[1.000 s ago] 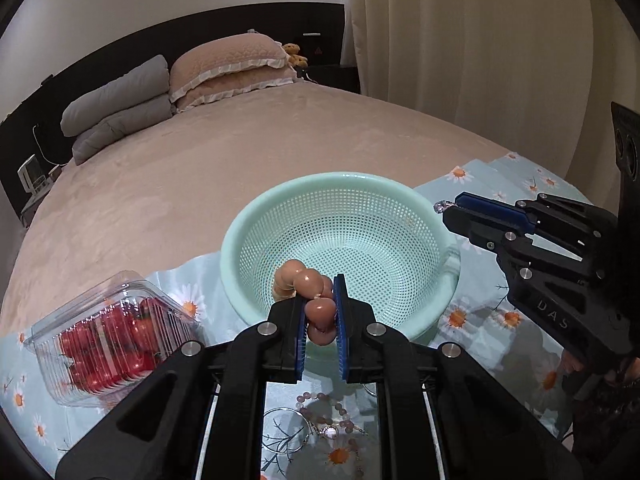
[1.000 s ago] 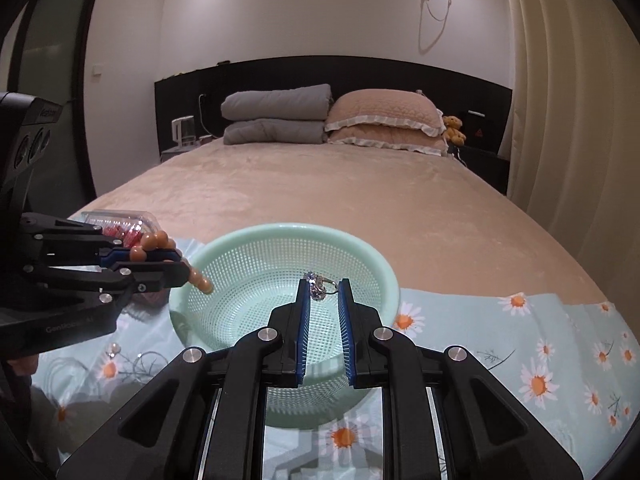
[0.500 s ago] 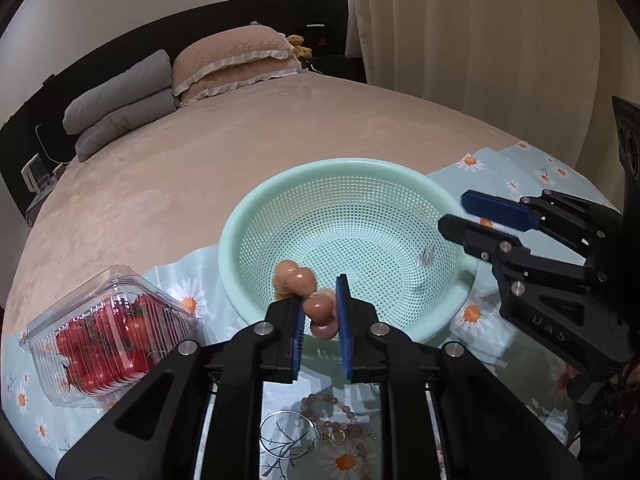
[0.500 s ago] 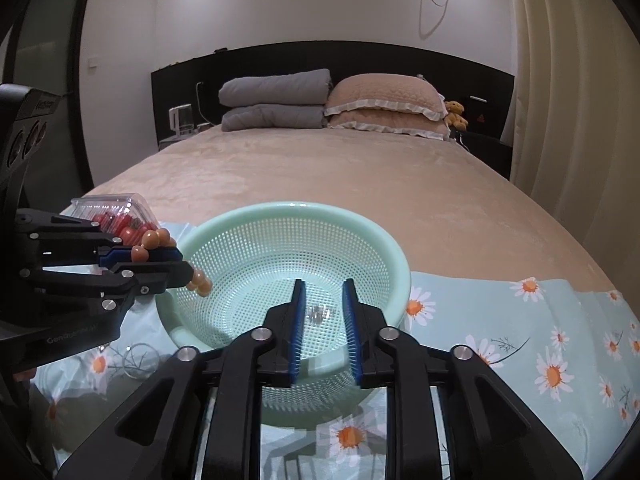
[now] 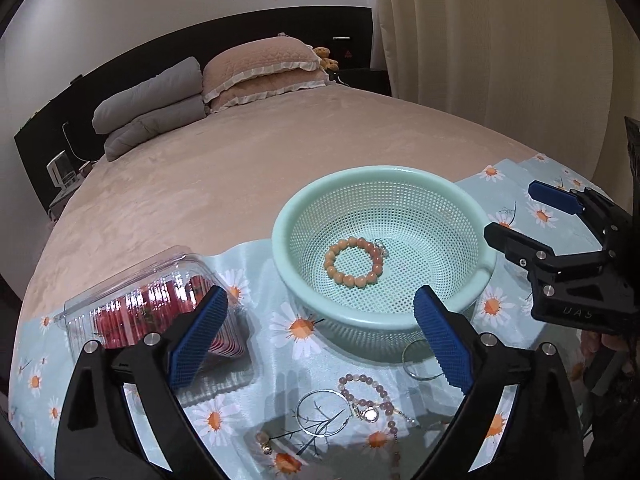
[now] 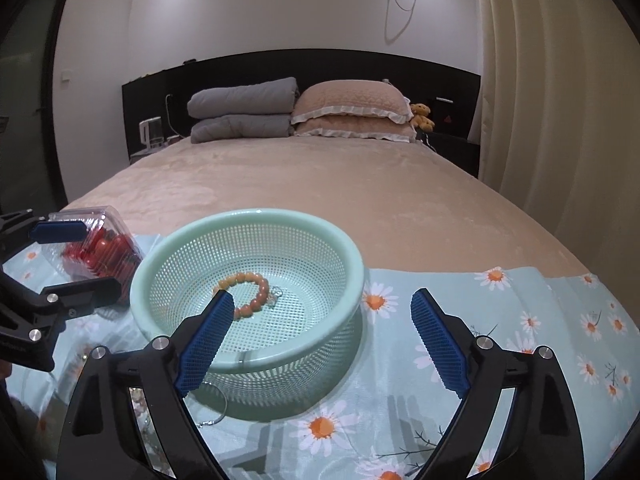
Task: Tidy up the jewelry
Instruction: 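Grasp the pearl earring with the left tool while the right tool grasps a silver hoop bracelet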
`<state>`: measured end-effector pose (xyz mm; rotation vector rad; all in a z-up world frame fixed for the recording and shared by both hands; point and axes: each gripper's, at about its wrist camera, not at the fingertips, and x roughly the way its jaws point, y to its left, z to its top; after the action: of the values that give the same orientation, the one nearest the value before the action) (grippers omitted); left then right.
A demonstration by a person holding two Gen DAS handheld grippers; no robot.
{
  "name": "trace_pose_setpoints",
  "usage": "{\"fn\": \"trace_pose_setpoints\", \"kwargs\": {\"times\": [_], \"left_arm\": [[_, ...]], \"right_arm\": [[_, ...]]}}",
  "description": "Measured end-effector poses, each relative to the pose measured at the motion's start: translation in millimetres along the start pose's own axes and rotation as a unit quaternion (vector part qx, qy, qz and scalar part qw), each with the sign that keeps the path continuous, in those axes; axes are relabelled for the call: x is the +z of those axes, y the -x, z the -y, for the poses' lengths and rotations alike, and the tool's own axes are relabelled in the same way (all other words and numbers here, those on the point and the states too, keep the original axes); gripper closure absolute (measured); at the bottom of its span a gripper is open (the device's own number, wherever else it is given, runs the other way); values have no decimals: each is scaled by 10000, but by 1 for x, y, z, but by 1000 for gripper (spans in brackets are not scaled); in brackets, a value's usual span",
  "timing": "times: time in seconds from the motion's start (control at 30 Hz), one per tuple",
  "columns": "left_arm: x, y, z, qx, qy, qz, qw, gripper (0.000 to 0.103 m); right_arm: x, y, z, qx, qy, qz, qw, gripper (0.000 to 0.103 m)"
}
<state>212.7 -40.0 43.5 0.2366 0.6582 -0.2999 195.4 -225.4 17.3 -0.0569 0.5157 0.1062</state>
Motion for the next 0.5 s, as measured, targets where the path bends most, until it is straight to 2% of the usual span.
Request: {"fn": "trace_pose_setpoints", "kwargs": {"times": [0.27, 0.5], "left_arm": [[-19, 4, -16, 233, 102, -120, 9996, 9], [-42, 0, -22, 161, 98, -362, 9992, 8]], "right_arm": [[-8, 0, -3, 47, 67, -172, 9998, 16], [-24, 2, -10, 310, 263, -512, 9979, 16]]}}
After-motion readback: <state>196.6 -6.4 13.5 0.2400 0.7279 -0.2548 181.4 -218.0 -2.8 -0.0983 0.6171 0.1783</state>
